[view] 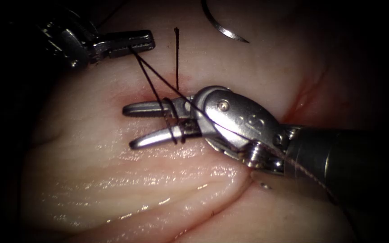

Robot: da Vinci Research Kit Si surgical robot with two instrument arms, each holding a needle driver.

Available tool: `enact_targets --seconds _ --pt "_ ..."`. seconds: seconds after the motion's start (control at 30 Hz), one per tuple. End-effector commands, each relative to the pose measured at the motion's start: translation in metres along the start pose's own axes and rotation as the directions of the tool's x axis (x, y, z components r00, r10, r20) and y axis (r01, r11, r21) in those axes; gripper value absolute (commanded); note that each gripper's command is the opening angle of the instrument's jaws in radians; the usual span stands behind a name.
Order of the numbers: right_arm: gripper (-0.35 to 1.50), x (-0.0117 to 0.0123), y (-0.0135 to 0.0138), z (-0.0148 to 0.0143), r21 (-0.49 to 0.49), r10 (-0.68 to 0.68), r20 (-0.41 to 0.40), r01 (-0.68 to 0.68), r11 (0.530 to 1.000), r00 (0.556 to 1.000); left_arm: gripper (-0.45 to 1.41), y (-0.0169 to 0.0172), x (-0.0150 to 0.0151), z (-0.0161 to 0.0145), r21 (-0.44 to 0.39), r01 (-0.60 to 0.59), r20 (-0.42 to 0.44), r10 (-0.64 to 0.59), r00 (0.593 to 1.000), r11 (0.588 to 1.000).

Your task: Wound Closure

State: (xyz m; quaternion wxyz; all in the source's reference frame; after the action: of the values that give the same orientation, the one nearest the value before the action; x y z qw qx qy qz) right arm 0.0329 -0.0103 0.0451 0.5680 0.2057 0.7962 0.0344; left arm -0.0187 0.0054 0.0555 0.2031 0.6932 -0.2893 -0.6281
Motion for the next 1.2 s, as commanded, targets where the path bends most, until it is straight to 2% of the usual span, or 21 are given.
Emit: enact_targets --seconds 0.03,0.3,0.97,1.2 --pt "0.46 -0.0005 0.0005 0.0006 -0.003 0.007 -0.020 -0.007 1.000 1.000 -0.45 0.0003 -0.0004 0.0004 0.004 0.002 -0.003 -0.002 1.000 1.000" --pt "0.46 0.0002 0.0017 0.0001 -0.050 0.026 -0.109 -0.032 0.998 0.994 -0.45 0.0014 0.0008 -0.0006 0.002 0.011 -0.009 -0.011 1.000 1.000" --pt "0.47 0.0020 0.0032 -0.0011 -0.111 0.046 -0.104 -0.058 0.992 0.993 -0.45 0.0033 0.0034 -0.0011 -0.003 0.039 -0.015 -0.039 0.999 0.999" --pt "0.47 0.0019 0.0031 -0.0017 -0.180 0.048 -0.068 -0.059 0.982 0.997 -0.45 0.0040 0.0044 -0.0006 -0.021 0.033 -0.003 -0.034 0.999 0.999"
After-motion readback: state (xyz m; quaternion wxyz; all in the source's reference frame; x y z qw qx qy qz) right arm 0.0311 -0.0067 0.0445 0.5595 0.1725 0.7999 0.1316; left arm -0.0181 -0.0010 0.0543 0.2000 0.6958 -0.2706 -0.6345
